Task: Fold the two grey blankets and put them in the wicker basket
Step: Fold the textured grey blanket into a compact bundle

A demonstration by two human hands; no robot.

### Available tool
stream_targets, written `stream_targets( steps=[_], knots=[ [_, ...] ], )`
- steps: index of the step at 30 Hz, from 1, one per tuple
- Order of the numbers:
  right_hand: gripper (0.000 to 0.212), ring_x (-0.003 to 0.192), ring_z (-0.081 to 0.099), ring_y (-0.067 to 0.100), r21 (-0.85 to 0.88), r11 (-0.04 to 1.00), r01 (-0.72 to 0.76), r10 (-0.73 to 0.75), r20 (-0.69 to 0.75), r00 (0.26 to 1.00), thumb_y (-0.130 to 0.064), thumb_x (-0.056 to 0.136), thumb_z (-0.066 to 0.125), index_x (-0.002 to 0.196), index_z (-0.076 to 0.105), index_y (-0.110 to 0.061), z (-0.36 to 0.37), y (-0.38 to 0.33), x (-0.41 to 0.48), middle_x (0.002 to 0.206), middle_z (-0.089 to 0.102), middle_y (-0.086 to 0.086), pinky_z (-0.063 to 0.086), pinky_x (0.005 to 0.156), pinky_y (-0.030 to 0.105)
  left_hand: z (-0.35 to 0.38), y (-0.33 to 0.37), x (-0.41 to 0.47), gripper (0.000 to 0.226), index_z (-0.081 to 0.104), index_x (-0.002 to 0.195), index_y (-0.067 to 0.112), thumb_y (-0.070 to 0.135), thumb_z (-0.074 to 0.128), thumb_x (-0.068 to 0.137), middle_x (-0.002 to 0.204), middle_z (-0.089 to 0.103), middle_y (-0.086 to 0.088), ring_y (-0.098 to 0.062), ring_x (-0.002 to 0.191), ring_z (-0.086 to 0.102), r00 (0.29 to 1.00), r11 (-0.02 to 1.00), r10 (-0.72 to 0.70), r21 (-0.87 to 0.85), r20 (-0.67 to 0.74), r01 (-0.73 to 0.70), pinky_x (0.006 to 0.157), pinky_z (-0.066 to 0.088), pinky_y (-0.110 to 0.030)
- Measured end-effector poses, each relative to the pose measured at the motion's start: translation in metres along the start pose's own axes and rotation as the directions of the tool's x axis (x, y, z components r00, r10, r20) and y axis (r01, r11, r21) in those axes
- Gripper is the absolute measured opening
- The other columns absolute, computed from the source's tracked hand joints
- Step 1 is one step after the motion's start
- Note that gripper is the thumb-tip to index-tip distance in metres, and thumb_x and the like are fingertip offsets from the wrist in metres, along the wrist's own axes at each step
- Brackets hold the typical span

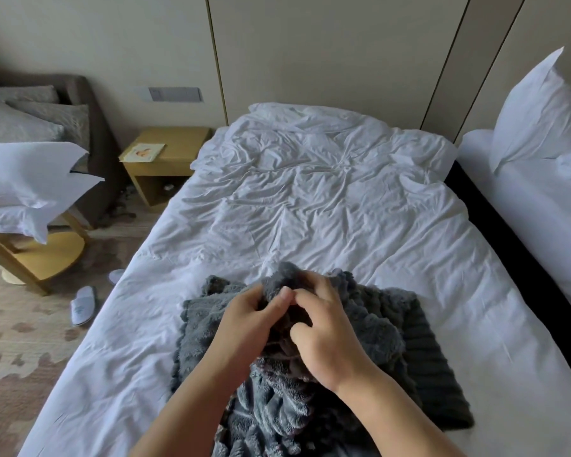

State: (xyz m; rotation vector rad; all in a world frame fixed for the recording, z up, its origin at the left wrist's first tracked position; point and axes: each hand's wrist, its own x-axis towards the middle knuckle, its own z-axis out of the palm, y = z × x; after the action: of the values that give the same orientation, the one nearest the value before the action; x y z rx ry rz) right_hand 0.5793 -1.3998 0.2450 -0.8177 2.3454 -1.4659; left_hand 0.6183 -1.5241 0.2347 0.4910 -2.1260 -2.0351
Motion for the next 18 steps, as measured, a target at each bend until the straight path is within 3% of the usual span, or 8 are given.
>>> stream_targets(
  steps=[3, 6, 8, 10, 12, 15, 18],
  knots=[
    [0.034, 0.106, 0.053, 0.003, 0.094, 0.995, 0.021, -0.02, -0.01, 1.0, 0.009, 0.074, 0.046, 0.088, 0.069, -0.012, -0.008, -0.007, -0.019, 0.111, 0.059, -0.018, 0.041, 0.095, 0.017, -0.002, -0.001, -0.016, 0.031, 0.066, 0.065, 0.021, 0.045, 0.061, 0.085, 0.058, 0.06, -0.002, -0.014, 0.054, 0.055, 0.997, 0.998, -0.059, -0.026, -0.047, 0.058, 0.049, 0.043, -0.021],
    [0.044, 0.081, 0.057, -0.003, 0.097, 0.995, 0.023, -0.011, -0.13, 0.991, 0.011, 0.077, 0.049, 0.084, 0.065, -0.029, -0.014, -0.01, -0.034, 0.086, 0.062, -0.021, 0.041, 0.074, 0.006, -0.001, 0.006, -0.028, 0.024, 0.074, 0.08, 0.024, 0.008, 0.06, 0.09, 0.07, 0.069, -0.005, -0.018, 0.063, 0.062, 0.999, 1.0, -0.008, 0.021, -0.053, 0.009, 0.056, 0.046, -0.024],
    [0.048, 0.093, 0.055, -0.006, 0.048, 0.998, 0.042, -0.031, -0.218, 0.976, 0.008, 0.077, 0.054, 0.092, 0.057, -0.037, -0.018, -0.007, -0.036, 0.096, 0.059, -0.02, 0.04, 0.081, 0.004, -0.001, 0.015, -0.033, 0.048, 0.075, 0.089, 0.031, -0.012, 0.055, 0.083, 0.084, 0.075, 0.0, -0.013, 0.078, 0.071, 0.998, 0.995, 0.067, 0.075, -0.011, -0.066, 0.064, 0.052, -0.019],
    [0.051, 0.11, 0.049, -0.003, -0.056, 0.997, 0.053, -0.065, -0.231, 0.971, 0.005, 0.076, 0.059, 0.109, 0.055, -0.034, -0.027, -0.004, -0.035, 0.11, 0.051, -0.019, 0.038, 0.094, 0.01, -0.001, 0.027, -0.038, 0.061, 0.075, 0.094, 0.033, -0.02, 0.051, 0.076, 0.093, 0.076, 0.002, -0.012, 0.089, 0.071, 0.989, 0.985, 0.135, 0.097, 0.057, -0.14, 0.069, 0.055, -0.02],
    [0.067, 0.125, 0.041, 0.01, -0.099, 0.993, 0.058, -0.07, -0.132, 0.989, 0.003, 0.075, 0.06, 0.129, 0.045, -0.035, -0.038, -0.009, -0.03, 0.123, 0.042, -0.014, 0.035, 0.099, 0.017, -0.002, 0.04, -0.044, 0.056, 0.073, 0.098, 0.032, -0.015, 0.057, 0.072, 0.099, 0.075, 0.0, -0.014, 0.095, 0.07, 0.977, 0.983, 0.166, 0.059, 0.136, -0.175, 0.072, 0.056, -0.024],
    [0.084, 0.12, 0.052, 0.016, 0.067, 0.991, 0.118, -0.125, 0.103, 0.987, 0.002, 0.07, 0.059, 0.132, 0.037, -0.051, -0.057, -0.04, -0.017, 0.132, 0.049, -0.004, 0.042, 0.084, 0.021, -0.005, 0.072, -0.052, 0.032, 0.07, 0.09, 0.027, 0.003, 0.066, 0.069, 0.093, 0.072, -0.003, -0.019, 0.088, 0.068, 0.963, 0.977, 0.211, -0.056, 0.17, -0.204, 0.073, 0.055, -0.032],
    [0.058, 0.089, 0.066, 0.005, 0.1, 0.99, 0.103, -0.134, 0.373, 0.918, 0.004, 0.065, 0.064, 0.104, 0.062, -0.038, -0.078, -0.068, 0.005, 0.096, 0.069, -0.008, 0.049, 0.068, 0.015, -0.011, 0.11, -0.046, 0.029, 0.064, 0.081, 0.027, -0.001, 0.065, 0.075, 0.078, 0.066, 0.003, -0.012, 0.074, 0.062, 0.935, 0.939, 0.343, -0.024, 0.089, -0.342, 0.063, 0.051, -0.027]
  ],
)
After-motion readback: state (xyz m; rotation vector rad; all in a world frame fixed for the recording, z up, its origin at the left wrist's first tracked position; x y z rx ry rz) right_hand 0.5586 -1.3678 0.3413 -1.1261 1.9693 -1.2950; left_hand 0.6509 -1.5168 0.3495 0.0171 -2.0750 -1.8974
